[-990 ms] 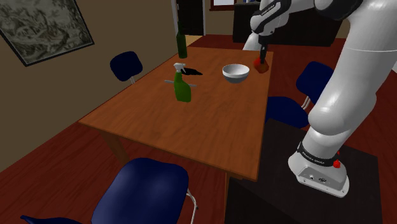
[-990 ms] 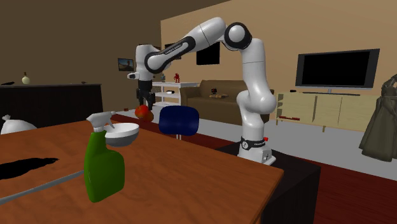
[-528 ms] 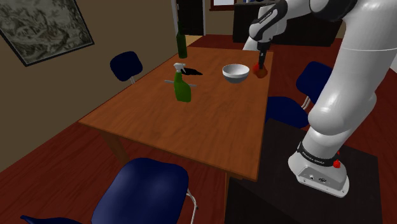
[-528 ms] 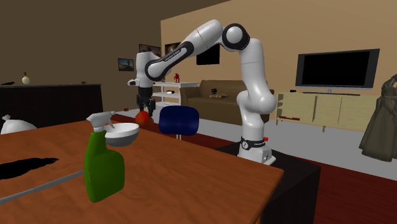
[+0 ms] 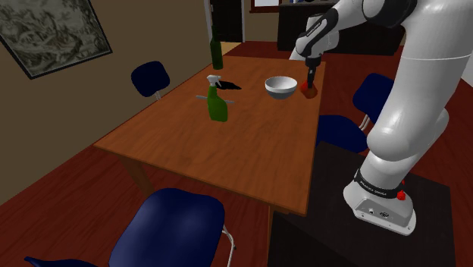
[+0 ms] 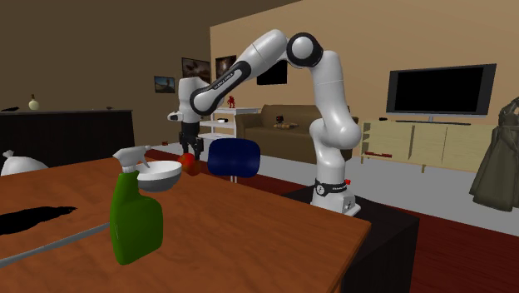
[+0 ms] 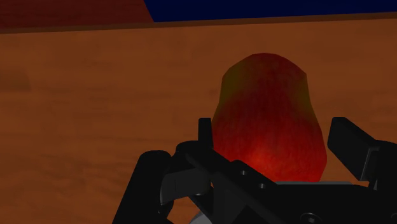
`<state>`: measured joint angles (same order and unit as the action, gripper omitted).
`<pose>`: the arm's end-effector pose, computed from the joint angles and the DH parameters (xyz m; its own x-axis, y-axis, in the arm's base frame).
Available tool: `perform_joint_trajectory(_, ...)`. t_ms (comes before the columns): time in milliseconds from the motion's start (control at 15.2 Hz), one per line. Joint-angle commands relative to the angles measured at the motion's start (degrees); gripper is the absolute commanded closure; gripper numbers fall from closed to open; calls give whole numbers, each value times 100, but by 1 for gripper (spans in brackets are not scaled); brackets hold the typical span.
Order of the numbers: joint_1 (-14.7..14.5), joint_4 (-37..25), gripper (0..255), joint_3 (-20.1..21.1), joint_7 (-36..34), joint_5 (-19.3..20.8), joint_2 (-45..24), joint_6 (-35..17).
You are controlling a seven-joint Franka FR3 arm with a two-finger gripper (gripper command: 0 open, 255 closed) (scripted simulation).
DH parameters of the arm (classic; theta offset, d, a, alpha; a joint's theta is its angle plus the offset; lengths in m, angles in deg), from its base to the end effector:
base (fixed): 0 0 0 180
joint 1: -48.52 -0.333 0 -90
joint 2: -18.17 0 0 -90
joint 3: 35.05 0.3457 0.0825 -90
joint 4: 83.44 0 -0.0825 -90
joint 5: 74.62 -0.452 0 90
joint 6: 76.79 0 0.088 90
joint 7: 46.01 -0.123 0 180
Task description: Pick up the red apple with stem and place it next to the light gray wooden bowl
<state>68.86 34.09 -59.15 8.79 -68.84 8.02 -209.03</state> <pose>0.4634 -0.4527 0.3423 0.9666 0.2453 -0.0742 0.2543 -0.9540 0.1585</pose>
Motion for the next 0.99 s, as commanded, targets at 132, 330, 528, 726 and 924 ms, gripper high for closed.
perform_joint_trajectory(132,0,3,255,1,0,-2,-5,-10)
perform_joint_trajectory(330,0,2,0,1,0,-2,-5,-10)
perform_joint_trajectory(528,0,3,0,1,-1,-2,-5,-10)
perform_joint_trajectory(726,-30,-53,0,-2,-36,49,117,162)
perform_joint_trajectory(924,-106,-248,0,5,-121,170,424,653)
